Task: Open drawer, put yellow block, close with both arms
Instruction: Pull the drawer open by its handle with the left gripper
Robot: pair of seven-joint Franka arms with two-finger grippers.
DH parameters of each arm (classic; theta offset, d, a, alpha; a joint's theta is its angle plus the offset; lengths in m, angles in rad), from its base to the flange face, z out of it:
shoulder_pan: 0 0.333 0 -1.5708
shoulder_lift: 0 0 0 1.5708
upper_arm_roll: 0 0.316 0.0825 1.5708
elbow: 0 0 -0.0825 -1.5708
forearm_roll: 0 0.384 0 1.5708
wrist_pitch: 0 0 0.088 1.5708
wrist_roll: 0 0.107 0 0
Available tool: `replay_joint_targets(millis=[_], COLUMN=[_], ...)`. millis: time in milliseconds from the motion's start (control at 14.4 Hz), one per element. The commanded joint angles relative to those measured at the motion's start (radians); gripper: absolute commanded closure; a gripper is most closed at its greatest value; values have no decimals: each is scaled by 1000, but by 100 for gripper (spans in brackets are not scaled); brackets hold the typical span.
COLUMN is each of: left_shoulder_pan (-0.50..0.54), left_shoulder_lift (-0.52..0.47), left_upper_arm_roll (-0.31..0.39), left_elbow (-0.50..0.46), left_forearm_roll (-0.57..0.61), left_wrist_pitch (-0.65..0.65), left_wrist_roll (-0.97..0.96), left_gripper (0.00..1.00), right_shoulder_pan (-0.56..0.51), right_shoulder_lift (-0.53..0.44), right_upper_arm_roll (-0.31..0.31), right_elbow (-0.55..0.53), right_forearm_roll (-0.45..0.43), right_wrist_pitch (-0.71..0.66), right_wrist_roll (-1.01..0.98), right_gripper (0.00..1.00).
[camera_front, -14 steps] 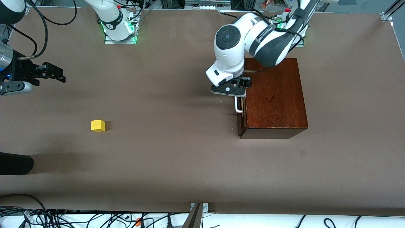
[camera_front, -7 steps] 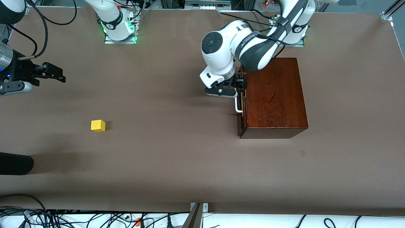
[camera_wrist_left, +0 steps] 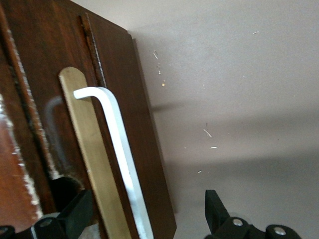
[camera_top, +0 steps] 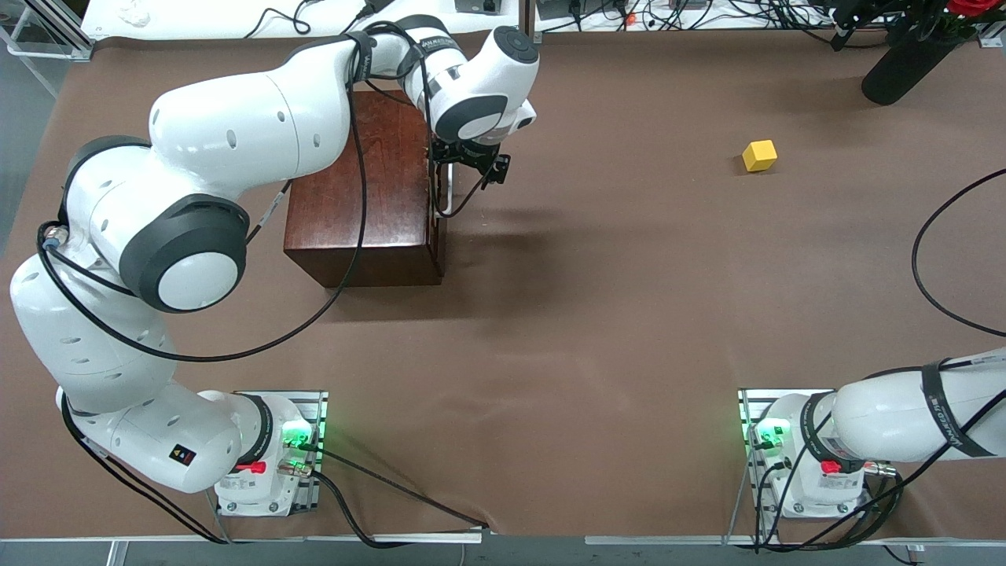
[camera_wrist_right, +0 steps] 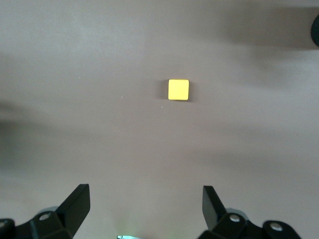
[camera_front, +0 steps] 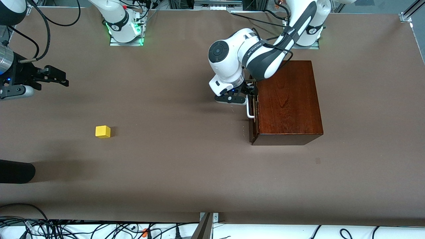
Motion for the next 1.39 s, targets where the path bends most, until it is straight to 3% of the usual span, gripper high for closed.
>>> replay_joint_targets(millis=[0, 904, 1321], left_shoulder_pan=[-15, -38, -56], left_shoulder_lift=[-8, 40, 60], left_upper_arm_roll=[6, 6, 4], left_elbow=[-51, -52, -45], left_forearm_roll=[30, 87, 85], left_wrist_pitch=[57, 79, 159], left_wrist_roll=[-52, -133, -176], left_gripper=[0, 0, 0], right_shoulder_pan=[-7, -7, -7], right_shoulder_lift=[12, 13, 12], right_upper_arm_roll=[1, 1, 1], right_elbow=[26, 26, 26], right_forearm_roll=[-4, -4, -2], right_wrist_pitch=[-10, -8, -8], right_wrist_roll=[-9, -9, -9], right_gripper=[0, 0, 0])
